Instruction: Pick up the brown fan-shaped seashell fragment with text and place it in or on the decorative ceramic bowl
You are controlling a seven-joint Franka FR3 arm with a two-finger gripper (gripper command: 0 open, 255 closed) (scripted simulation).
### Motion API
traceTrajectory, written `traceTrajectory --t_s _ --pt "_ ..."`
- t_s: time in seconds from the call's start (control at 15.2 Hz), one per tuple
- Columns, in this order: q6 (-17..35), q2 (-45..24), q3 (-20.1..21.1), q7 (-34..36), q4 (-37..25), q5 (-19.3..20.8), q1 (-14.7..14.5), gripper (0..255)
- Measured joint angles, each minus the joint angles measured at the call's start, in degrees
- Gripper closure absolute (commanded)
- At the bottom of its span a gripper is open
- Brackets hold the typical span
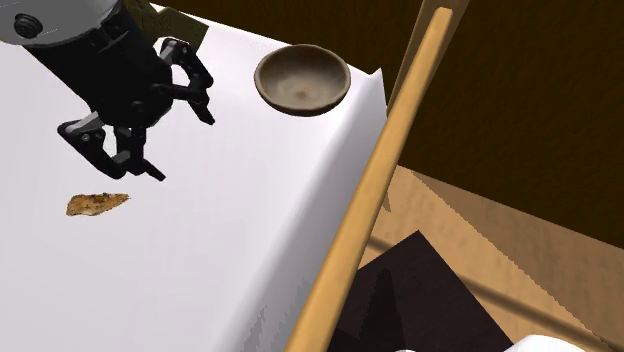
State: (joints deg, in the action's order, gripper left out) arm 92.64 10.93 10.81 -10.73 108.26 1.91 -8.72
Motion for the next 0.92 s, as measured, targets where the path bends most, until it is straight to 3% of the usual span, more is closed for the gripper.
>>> traceTrajectory --t_s 0.66,0.92 --pt "-3.14 -17.95 7.65 -8.1 -18.98 10.01 -7.34 0" --pt "-2.49 -20.58 9.19 -9.67 -20.29 12.29 -9.31 0"
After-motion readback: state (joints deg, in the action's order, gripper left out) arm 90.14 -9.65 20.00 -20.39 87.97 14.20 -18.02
